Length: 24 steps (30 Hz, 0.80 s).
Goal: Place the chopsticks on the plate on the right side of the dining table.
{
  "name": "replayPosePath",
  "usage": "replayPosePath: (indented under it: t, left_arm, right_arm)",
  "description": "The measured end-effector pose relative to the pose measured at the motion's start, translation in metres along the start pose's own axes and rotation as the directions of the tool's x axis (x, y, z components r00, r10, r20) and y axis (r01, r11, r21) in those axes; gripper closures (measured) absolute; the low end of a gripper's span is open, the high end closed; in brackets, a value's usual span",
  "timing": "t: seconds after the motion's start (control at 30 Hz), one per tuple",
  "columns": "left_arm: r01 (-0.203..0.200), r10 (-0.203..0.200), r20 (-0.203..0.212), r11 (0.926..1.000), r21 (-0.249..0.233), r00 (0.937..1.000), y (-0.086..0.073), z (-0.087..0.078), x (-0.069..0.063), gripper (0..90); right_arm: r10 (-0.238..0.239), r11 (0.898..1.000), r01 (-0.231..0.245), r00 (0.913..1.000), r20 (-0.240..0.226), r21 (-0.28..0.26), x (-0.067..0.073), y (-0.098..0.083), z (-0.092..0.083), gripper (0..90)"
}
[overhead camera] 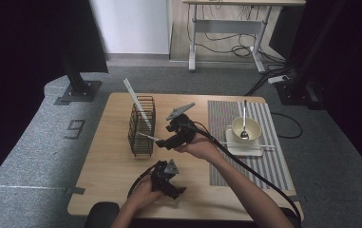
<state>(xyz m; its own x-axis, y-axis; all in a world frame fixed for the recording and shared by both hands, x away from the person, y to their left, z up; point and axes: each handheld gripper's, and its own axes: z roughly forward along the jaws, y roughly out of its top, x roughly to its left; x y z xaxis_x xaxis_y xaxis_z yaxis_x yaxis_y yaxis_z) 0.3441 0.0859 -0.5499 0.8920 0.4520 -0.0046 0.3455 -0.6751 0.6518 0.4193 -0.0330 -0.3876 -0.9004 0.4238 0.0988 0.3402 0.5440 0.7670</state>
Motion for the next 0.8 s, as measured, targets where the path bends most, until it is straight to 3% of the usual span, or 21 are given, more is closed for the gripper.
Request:
replayPosePath:
  t: [0.33,0.8]
  left_arm:
    - [-0.004,0.004,-0.002,1.0,-0.002,1.0,0.0,0.0,0.0,0.0]
    - [-0.004,0.004,0.002,1.0,-0.001,1.0,0.0,0.0,0.0,0.0]
  right_arm:
    - [-0.034,0.999,0.035,0.9994,-0.005,0.023,0.01,0.009,0.013,43.4]
    - [-0.1,0.994,0.098,0.9938,0.049,0.046,0.02,0.01,0.017,66.0]
